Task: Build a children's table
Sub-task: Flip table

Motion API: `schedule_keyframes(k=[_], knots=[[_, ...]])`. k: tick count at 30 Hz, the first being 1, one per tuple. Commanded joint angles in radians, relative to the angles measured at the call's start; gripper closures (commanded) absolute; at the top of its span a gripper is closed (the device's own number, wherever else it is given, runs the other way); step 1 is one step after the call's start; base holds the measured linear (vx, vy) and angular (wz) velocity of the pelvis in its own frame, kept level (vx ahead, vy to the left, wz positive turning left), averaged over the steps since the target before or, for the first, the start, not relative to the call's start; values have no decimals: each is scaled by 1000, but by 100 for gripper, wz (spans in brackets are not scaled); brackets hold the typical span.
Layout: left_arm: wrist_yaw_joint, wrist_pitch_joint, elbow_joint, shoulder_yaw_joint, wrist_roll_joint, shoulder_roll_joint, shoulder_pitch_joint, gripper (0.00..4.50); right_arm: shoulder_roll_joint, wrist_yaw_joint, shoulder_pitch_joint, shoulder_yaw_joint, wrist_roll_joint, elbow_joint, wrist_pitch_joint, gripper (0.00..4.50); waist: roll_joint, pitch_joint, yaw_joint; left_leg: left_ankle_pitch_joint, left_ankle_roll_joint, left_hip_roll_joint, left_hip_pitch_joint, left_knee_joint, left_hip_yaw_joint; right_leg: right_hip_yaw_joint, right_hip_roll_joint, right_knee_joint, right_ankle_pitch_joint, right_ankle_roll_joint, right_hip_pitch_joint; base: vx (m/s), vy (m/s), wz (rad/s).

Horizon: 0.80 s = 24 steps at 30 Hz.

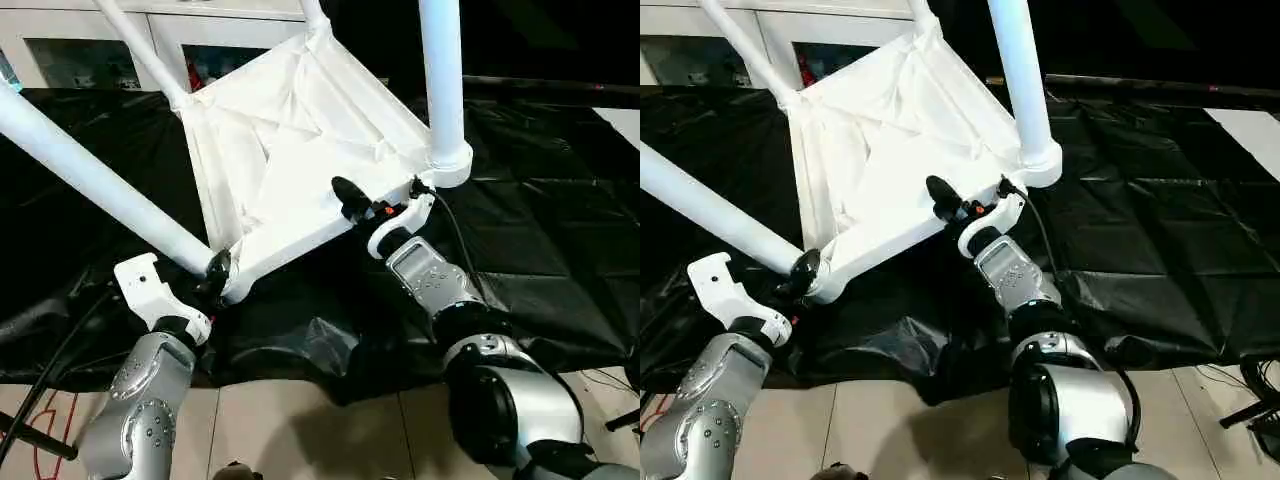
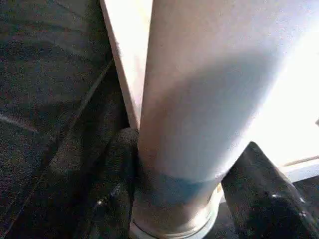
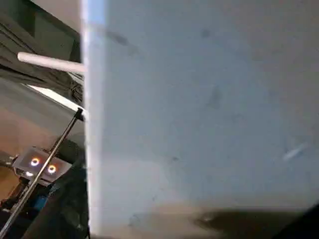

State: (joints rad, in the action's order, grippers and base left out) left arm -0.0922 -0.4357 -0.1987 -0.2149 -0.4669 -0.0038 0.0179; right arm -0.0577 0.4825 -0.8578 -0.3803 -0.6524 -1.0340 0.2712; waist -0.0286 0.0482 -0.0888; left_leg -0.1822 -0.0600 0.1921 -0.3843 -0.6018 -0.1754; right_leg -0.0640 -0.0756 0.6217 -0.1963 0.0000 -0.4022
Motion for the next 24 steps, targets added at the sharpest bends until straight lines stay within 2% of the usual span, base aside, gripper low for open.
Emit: schedule_keyframes(k=[1, 3, 4, 5, 9, 10, 13, 15, 16, 17, 18, 19, 21, 24], knots=[[-41, -8, -4, 43, -44, -20, 19, 232, 8, -5, -20, 18, 21, -17, -1, 175, -2, -67, -4, -84, 43, 39, 16, 66, 3, 42, -62, -53, -23, -221, 52, 0, 0, 0], [-26, -6, -1, 46, -18, -11, 23, 232, 13, -12, -25, 10, 21, -24, -12, 193, -1, -67, -4, -92, 41, 39, 17, 66, 3, 42, -62, -54, -34, -221, 51, 0, 0, 0], [-32, -5, 4, 41, -27, -15, 26, 176, 16, -16, -30, 1, 23, -29, -19, 206, 0, -67, -5, -95, 38, 39, 17, 66, 2, 42, -62, -54, -40, -221, 50, 0, 0, 0], [-23, 5, 8, 35, -18, -15, 28, 162, 19, -21, -36, -7, 26, -34, -27, 209, 0, -66, -5, -98, 36, 38, 18, 67, 2, 42, -62, -55, -43, -222, 50, 0, 0, 0], [-59, -19, -15, -5, -80, 0, 21, 152, 43, -89, -65, -44, 26, -36, -89, 231, -2, -66, -8, -128, 22, 39, 20, 67, 2, 42, -63, -55, -68, -227, 47, 0, 0, 0], [-67, -30, -24, -16, -92, 10, 14, 122, 54, -105, -72, -55, 23, -34, -102, 234, -2, -65, -9, -133, 23, 38, 20, 68, 1, 42, -61, -55, -73, -223, 45, 0, 0, 0], [-69, -45, -25, -42, -101, 27, 4, 121, 73, -127, -84, -77, 11, -31, -116, 235, 0, -64, -10, -153, 16, 38, 24, 69, 1, 42, -60, -57, -95, -212, 42, 0, 0, 0], [-95, -63, -23, -58, -100, 64, -21, 113, 104, -152, -102, -116, -12, -29, -133, 236, 3, -62, -14, -169, 8, 37, 24, 70, 0, 42, -58, -59, -117, -199, 39, 0, 0, 0], [-121, -80, -25, -66, -104, 94, -45, 81, 133, -166, -114, -134, -15, -25, -149, 237, 4, -63, -18, -175, 1, 37, 26, 70, 0, 41, -57, -59, -123, -191, 38, 0, 0, 0], [-121, -80, -25, -66, -104, 94, -45, 74, 133, -166, -114, -134, -15, -25, -149, 238, 5, -63, -20, -179, 0, 37, 28, 69, 0, 41, -55, -59, -123, -187, 36, 0, 0, 0], [-127, -84, -26, -65, -108, 104, -52, 75, 141, -166, -117, -137, -12, -25, -153, 239, 6, -62, -26, -188, -3, 38, 32, 68, -3, 43, -54, -61, -122, -182, 32, 0, 0, 0], [-159, -78, -32, -38, -80, 148, -75, 77, 170, -165, -119, -122, 20, -15, -165, 239, 8, -64, -34, -185, -4, 38, 34, 68, -3, 42, -52, -62, -117, -177, 31, 0, 0, 0], [-196, -61, -42, 1, -39, 193, -89, 41, 194, -167, -118, -109, 48, -5, -174, 240, 6, -64, -41, -170, 0, 37, 27, 69, -2, 41, -51, -59, -113, -164, 34, 0, 0, 0], [-258, -15, -69, 65, 22, 253, -85, 26, 226, -181, -114, -89, 79, 10, -181, 240, 9, -63, -46, -183, -11, 38, 28, 72, -1, 42, -54, -60, -135, -155, 32, 0, 0, 0]])
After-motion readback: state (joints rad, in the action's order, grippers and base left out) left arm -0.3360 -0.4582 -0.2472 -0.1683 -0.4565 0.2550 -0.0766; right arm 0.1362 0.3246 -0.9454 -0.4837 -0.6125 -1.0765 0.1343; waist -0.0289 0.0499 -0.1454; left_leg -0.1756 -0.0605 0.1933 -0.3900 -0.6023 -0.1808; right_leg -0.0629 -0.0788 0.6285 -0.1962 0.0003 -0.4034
